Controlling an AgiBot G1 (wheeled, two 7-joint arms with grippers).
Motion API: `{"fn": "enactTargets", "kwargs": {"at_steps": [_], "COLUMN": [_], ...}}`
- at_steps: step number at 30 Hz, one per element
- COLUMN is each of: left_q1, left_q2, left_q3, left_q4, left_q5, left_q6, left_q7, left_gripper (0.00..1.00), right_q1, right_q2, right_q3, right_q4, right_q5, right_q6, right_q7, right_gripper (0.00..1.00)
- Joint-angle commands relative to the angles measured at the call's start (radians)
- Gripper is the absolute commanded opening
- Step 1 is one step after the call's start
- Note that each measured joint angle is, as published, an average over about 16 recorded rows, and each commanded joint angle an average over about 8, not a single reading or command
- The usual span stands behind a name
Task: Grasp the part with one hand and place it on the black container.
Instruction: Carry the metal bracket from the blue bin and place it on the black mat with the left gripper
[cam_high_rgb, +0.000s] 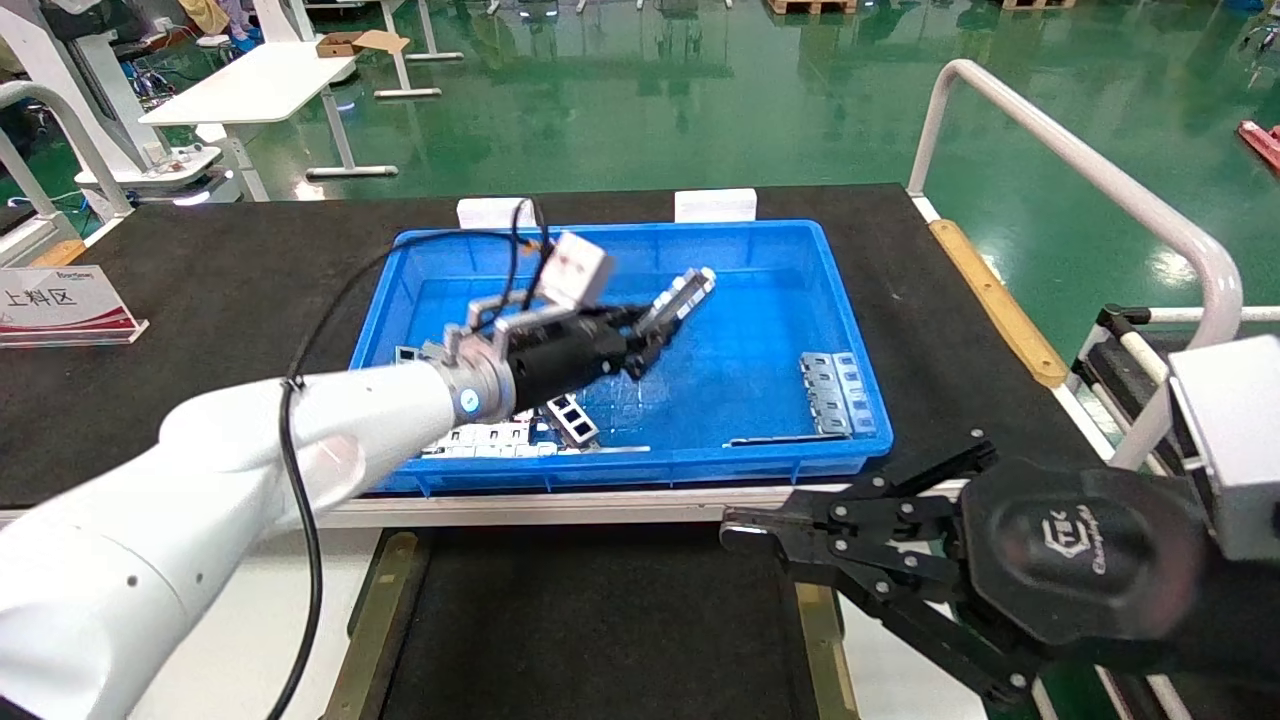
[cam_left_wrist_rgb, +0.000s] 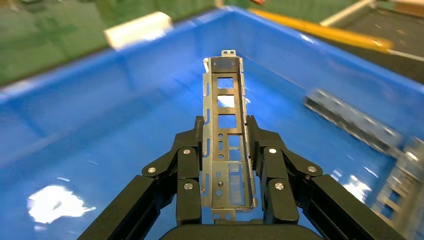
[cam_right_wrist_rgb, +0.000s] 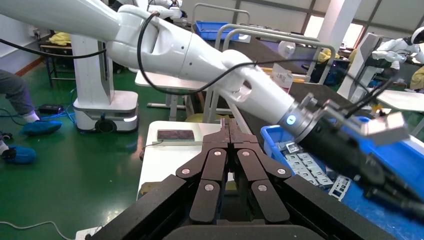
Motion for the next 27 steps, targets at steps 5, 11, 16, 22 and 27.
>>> {"fn": "enactTargets", "kwargs": {"at_steps": [5, 11, 16, 22, 27], "left_q1": [-0.026, 0.005, 0.064, 0.203, 0.367], "left_q2": [-0.031, -0.145, -0.234, -0.353, -0.447], "left_q3": [-0.014, -0.053, -0.074, -0.076, -0.076], "left_q4": [-0.012, -0.078, -0.124, -0.245, -0.378], "left_q5": [-0.052, -0.134, -0.184, -0.217, -0.244], "left_q6": [0.087, 0.431, 0.628, 0.688, 0.595], "left_q7": [0.025, 0.078, 0.107, 0.107, 0.096], "left_gripper": [0.00, 0.00, 0.00, 0.00, 0.00], "right_q1": [0.000, 0.000, 0.000, 0.000, 0.000], "right_q2": [0.000, 0.000, 0.000, 0.000, 0.000], "right_q3": [0.000, 0.000, -0.001, -0.001, -0.001], "right_q4": [0.000, 0.000, 0.000, 0.000, 0.000], "right_q5": [0.000, 0.000, 0.000, 0.001, 0.001], "right_q6": [0.000, 0.000, 0.000, 0.000, 0.000], "right_q7": [0.000, 0.000, 0.000, 0.000, 0.000], "right_gripper": [0.00, 0.00, 0.00, 0.00, 0.00]}}
